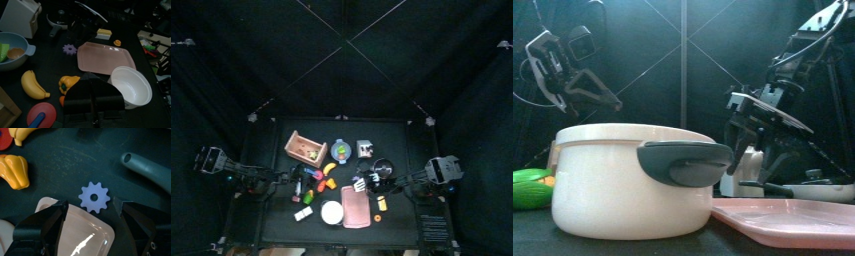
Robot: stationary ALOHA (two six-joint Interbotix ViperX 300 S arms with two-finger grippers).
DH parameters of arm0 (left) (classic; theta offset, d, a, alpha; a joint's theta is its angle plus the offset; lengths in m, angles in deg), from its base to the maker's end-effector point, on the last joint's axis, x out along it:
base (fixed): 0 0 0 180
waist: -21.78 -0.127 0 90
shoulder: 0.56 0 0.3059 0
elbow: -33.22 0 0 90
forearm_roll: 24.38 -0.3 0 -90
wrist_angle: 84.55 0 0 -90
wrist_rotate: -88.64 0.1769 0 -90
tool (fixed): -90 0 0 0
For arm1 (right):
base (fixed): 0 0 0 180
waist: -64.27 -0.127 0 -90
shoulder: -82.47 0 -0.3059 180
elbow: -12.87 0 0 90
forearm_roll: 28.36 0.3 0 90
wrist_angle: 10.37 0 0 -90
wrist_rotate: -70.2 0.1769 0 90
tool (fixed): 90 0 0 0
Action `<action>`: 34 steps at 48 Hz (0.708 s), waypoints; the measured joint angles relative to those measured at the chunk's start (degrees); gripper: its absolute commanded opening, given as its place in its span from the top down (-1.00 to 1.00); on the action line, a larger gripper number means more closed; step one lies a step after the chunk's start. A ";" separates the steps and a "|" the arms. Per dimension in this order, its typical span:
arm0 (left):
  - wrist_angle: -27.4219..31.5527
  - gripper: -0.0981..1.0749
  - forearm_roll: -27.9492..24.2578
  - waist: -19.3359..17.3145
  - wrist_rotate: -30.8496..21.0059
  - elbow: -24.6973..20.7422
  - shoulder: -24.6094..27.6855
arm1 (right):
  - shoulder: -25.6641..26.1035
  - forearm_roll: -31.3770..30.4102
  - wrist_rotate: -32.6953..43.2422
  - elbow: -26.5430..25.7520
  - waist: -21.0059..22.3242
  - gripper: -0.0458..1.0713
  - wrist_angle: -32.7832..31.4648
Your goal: Grab purple gear
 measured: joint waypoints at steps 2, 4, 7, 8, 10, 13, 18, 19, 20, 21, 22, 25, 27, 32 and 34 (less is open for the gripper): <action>0.00 0.88 0.00 0.09 0.00 0.00 0.00 | -0.09 2.81 -2.55 -0.79 0.18 -0.89 -0.62; 0.00 0.88 0.00 0.09 0.00 0.18 0.00 | -0.35 5.36 -5.27 -1.49 0.53 -0.89 -1.14; 0.00 0.88 0.00 0.09 0.09 0.26 0.00 | -0.79 7.91 -8.35 -2.20 1.14 -0.89 -1.49; 0.00 0.88 0.00 0.09 0.09 0.35 0.00 | -1.05 8.79 -9.32 -2.37 1.41 -0.89 -1.67; 0.00 0.88 0.00 0.09 0.09 0.44 -0.09 | -1.49 9.93 -10.72 -2.72 1.85 -0.89 -1.67; 0.00 0.88 0.00 0.09 0.00 0.62 0.00 | -2.37 11.16 -12.30 -3.25 2.46 -0.89 -1.58; 0.00 0.88 0.00 0.00 0.09 0.70 -0.09 | -4.13 11.78 -13.54 -4.31 3.08 -0.89 -1.23; 0.00 0.88 0.00 0.09 0.09 0.70 0.00 | -4.48 11.78 -13.62 -4.48 3.25 -0.89 -1.23; 0.00 0.88 0.00 0.09 0.09 0.70 0.00 | -4.66 11.78 -13.62 -4.66 3.43 -0.89 -1.14; 0.00 0.88 0.00 0.00 0.09 0.70 0.00 | -4.92 11.78 -13.62 -4.66 3.52 -0.89 -1.14; 0.00 0.88 0.00 0.09 0.09 0.70 -0.09 | -5.10 11.78 -13.62 -4.75 3.60 -0.89 -1.14; 0.00 0.88 0.00 0.09 0.00 0.70 0.00 | -5.54 11.78 -13.62 -4.83 3.87 -0.89 -1.05; 0.00 0.88 0.00 0.09 0.09 0.70 0.00 | -5.71 11.78 -13.62 -4.83 3.96 -0.89 -1.05; 0.00 0.88 0.00 0.00 0.00 0.79 -0.09 | -6.42 11.95 -13.62 -4.83 3.96 -0.89 -0.79; 0.00 0.88 0.00 0.09 0.00 0.88 0.00 | -6.77 12.04 -13.62 -4.83 4.04 -0.89 -0.70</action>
